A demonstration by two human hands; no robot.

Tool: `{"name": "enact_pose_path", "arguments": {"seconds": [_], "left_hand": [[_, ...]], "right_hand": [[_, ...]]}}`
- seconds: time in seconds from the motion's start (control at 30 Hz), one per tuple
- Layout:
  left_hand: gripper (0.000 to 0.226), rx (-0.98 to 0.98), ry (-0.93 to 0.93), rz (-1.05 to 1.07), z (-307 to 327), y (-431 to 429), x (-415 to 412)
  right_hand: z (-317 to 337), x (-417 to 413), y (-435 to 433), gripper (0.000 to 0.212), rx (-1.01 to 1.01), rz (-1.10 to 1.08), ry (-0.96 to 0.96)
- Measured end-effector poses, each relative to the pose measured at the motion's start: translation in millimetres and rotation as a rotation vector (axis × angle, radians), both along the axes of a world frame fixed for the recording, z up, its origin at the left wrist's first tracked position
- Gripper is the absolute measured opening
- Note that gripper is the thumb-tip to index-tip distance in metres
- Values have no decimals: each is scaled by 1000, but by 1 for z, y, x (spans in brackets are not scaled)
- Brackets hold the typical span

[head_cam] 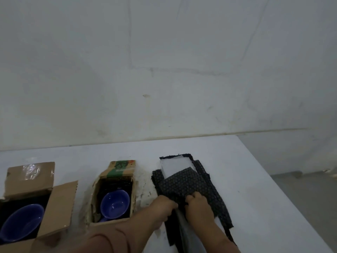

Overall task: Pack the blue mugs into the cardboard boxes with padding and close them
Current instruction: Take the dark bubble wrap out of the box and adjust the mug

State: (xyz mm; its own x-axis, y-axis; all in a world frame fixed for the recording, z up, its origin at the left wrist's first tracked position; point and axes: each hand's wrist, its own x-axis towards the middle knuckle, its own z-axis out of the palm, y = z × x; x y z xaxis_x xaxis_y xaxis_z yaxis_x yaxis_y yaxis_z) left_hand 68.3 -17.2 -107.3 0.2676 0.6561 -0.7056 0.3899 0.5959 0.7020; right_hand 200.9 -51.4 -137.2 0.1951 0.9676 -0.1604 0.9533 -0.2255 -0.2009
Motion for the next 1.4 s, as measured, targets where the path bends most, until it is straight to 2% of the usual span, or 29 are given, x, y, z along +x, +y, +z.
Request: {"name": "enact_pose_path", "arguments": {"seconds": [0.1,0.2,0.3,0.37,0.43,0.53,0.63,0.7,0.83,1.0,1.07,1.13,1.17,1.27,1.3,1.33,1.4], "left_hand": [[13,-47,-129,255,0,-1,10],[28,-56,-234,321,6,-1,18],[22,-49,-323,382,11,2,19],[19,55,-310,375,18,8,15],[20,133,-336,312,33,15,4],[25,185,-373,228,56,28,-24],[24,204,-401,194,71,36,-60],[20,253,-382,205,81,35,-84],[23,423,-269,281,92,29,-125],[27,514,-327,319,103,22,-169],[29,490,-378,324,104,19,-186],[39,509,-399,330,103,16,-201],[44,520,-419,346,103,15,-208],[34,488,-575,352,101,15,-229],[39,457,-597,343,101,17,-235],[48,426,-572,327,100,19,-239],[59,444,-400,285,101,23,-246]], "right_hand": [[0,7,-1,25,114,-6,37],[4,10,-3,28,235,29,38],[11,4,-4,22,370,76,195],[21,6,-4,14,424,-47,430],[34,11,-1,12,422,-271,732],[52,18,6,9,201,-511,1152],[66,9,14,4,34,-513,1590],[75,-3,20,15,55,-434,1729],[99,-34,31,43,83,-239,1695],[120,-76,43,57,133,-145,1764],[126,-91,47,51,154,-119,1746],[131,-105,47,37,139,-69,1630],[132,-110,48,36,127,-42,1578],[136,-120,49,41,103,24,1493],[139,-122,49,42,89,32,1457],[141,-123,50,43,74,35,1424],[145,-126,50,46,53,61,1329]]}}
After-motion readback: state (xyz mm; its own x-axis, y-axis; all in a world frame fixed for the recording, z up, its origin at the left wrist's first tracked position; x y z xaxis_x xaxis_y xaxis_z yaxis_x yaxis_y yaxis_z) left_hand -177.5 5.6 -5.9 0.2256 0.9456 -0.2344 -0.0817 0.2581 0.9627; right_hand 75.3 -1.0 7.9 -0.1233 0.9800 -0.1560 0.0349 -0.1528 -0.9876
